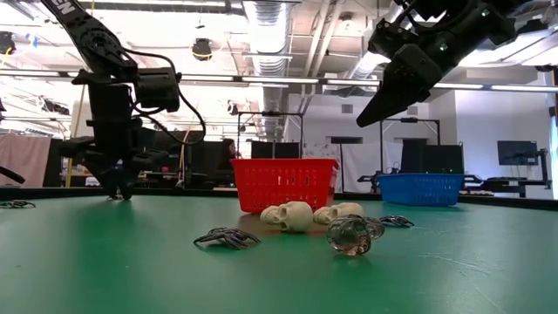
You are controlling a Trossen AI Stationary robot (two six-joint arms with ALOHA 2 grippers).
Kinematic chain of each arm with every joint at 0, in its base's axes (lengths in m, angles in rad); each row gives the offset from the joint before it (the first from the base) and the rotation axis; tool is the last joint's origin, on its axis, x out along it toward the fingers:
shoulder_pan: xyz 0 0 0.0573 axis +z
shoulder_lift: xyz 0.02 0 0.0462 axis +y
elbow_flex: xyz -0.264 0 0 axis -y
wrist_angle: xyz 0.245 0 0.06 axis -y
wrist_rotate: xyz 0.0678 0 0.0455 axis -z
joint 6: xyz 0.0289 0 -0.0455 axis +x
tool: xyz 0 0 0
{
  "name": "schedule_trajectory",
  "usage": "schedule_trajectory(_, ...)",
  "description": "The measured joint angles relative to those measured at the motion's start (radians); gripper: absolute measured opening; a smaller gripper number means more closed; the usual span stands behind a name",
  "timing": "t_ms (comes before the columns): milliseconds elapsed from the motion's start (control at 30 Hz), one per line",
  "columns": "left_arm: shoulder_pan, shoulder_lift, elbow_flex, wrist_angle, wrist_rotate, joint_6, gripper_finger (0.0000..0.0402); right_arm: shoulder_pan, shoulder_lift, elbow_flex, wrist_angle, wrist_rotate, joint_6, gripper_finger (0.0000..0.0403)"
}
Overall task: Sort Halloween decoration
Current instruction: Put the black spider toy into the red bin
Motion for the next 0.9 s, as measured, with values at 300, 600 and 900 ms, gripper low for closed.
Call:
schedule_trajectory(300,0.001,0.000,0.000,-0.003,0.038,0.010,0.0137,0.000,0.000,0.000,0.000,0.000,0.000,0.0248)
schedule_trajectory(600,0.001,0.000,-0.001,-0.003,0.047,0.018,0.0124,0.000,0.000,0.000,0.000,0.000,0.000,0.0248)
schedule_trajectory(900,0.000,0.001,-0.002,-0.003,0.051,0.036,0.0061,0.000,0.000,0.000,0.000,0.000,0.000,0.0248)
